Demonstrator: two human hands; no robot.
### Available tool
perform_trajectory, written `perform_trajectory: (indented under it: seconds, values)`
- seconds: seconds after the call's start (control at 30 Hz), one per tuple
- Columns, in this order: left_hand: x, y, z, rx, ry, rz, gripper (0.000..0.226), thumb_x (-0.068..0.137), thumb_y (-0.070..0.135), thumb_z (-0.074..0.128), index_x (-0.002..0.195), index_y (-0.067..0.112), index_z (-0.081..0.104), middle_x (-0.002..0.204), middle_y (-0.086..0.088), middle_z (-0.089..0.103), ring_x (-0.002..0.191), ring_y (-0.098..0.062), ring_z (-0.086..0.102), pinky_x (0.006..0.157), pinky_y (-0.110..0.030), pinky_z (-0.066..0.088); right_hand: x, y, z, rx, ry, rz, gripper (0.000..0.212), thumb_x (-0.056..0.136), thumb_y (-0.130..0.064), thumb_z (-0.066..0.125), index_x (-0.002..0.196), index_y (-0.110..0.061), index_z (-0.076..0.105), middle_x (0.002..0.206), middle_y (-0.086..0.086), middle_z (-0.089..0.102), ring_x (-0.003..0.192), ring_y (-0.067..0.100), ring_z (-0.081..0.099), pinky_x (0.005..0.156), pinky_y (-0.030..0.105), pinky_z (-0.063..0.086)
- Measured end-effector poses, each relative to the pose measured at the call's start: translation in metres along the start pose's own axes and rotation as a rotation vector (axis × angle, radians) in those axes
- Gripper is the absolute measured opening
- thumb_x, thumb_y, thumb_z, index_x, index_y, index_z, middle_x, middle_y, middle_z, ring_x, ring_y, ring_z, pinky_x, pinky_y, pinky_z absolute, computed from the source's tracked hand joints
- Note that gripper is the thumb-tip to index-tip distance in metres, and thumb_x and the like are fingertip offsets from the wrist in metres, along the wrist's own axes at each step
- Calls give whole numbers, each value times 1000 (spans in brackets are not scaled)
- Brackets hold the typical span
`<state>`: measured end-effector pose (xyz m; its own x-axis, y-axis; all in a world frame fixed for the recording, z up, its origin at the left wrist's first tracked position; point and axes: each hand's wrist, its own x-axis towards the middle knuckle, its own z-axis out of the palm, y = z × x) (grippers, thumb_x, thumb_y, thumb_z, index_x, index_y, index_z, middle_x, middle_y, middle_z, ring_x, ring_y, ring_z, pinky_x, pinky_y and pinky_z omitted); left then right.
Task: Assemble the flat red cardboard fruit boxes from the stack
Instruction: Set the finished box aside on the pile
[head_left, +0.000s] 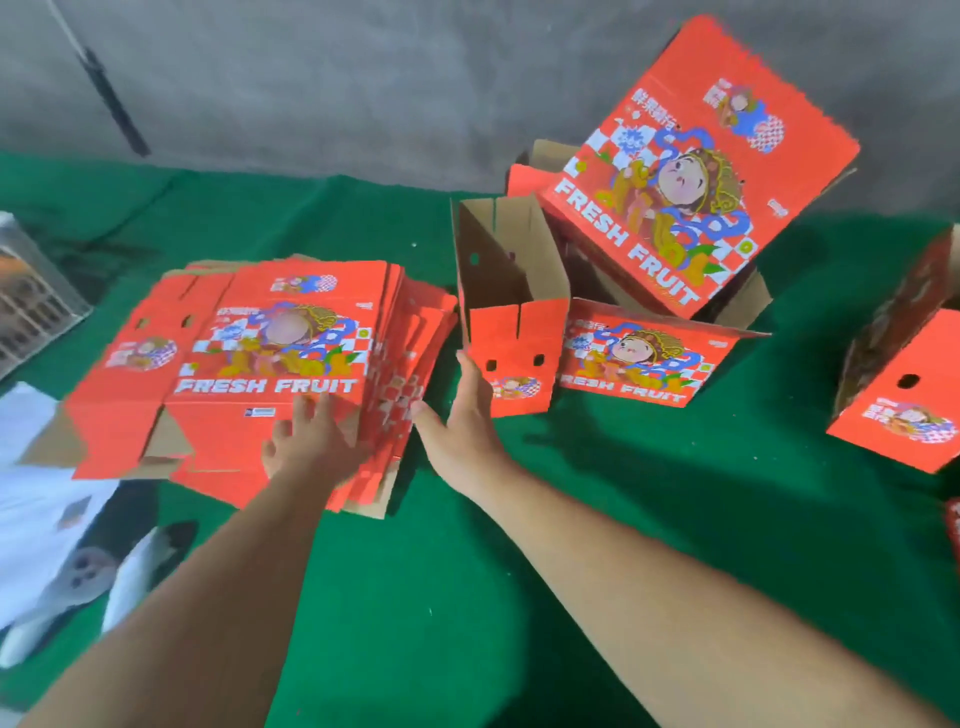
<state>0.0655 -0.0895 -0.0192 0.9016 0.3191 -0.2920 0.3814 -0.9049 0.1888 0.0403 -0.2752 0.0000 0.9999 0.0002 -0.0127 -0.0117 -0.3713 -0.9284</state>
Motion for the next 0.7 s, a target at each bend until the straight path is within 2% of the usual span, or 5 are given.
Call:
perform_trajectory:
  seconds: [0.1, 0.23, 0.33, 0.57, 0.7]
  values:
    - [-8, -24, 15, 73, 5, 86, 85, 92, 60, 63, 159, 34, 20, 169, 3, 15, 144, -42, 30, 104, -51, 48, 3, -10, 25, -37, -123, 19, 82, 100, -28, 65, 164, -21, 14, 161, 5, 25, 140, 8, 25, 104, 8, 15]
    - [-21, -16, 17, 78, 121, 124, 39, 109, 39, 39, 141, 16, 41, 147, -11, 43, 131, -45, 44, 99, -54, 50, 10, -19, 43, 23, -189, 148, 83, 99, -34, 64, 163, -27, 12, 159, 3, 35, 143, 21, 41, 122, 40, 33]
    - [-41, -1, 14, 77, 221, 211, 28, 109, 27, 41, 134, 14, 47, 135, -9, 49, 122, -40, 50, 92, -51, 49, 18, -22, 44, 213, -222, 321, 67, 97, -43, 64, 153, -30, 31, 145, -3, 56, 125, 20, 59, 108, 47, 48]
    - [-114, 52, 3, -352, 423, 516, 44, 110, 27, 45, 153, 26, 46, 161, 5, 45, 151, -34, 36, 123, -48, 32, 43, -55, 6, 545, -36, 355, 11, 99, -14, 65, 107, -21, 66, 101, 2, 76, 75, 13, 73, 58, 25, 56]
    - [-126, 40, -16, -593, 539, 666, 36, 104, 38, 51, 134, 25, 67, 147, 7, 60, 141, -13, 51, 119, -49, 32, 24, -56, -68, 589, 9, 258, 13, 101, -12, 63, 109, -21, 69, 97, 5, 80, 80, 23, 77, 66, 36, 62]
